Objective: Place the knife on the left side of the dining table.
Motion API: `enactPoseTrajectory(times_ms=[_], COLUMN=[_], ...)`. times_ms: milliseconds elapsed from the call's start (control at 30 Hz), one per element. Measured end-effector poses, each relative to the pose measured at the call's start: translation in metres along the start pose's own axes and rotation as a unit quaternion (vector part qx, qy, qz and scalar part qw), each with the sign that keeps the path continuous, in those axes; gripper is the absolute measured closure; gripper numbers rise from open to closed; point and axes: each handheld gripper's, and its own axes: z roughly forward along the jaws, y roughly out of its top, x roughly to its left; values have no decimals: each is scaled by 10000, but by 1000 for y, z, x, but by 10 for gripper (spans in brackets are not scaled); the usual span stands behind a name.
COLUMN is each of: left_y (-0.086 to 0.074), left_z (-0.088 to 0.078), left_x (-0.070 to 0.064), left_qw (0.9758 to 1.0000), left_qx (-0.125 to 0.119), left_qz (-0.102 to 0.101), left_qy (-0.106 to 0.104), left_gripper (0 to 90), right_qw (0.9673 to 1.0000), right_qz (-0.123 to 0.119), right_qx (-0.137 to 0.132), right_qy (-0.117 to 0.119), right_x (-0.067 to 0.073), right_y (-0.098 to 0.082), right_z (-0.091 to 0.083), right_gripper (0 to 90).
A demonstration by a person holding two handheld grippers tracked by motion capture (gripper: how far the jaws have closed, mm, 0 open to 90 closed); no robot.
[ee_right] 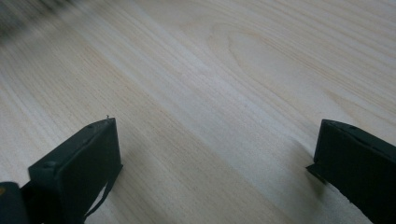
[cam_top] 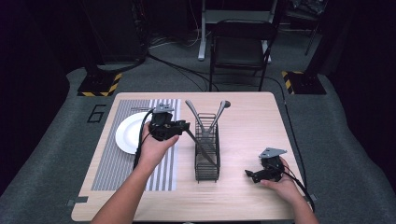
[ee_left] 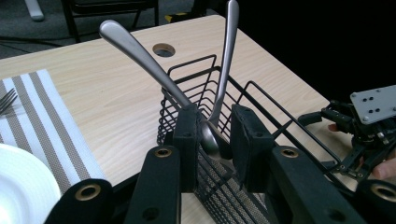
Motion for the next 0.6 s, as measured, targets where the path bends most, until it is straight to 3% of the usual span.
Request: enactPoseTrajectory(times_ms=[333, 600], left_y=[4, 12], left_z=[-6, -8], left_x=[-18, -38], left_qw=[9992, 9975], left_qx=[-132, -73], left_qz=[188, 360], left_qy=[-320, -610], left_gripper=[774, 810], right_qw=[10000, 10000], right_qz=[1, -3], right_qx=[1, 0], right_qy=[4, 4], right_x=[0, 0], right_y=[0, 0], right_z=[0, 0], right_gripper=[0, 0])
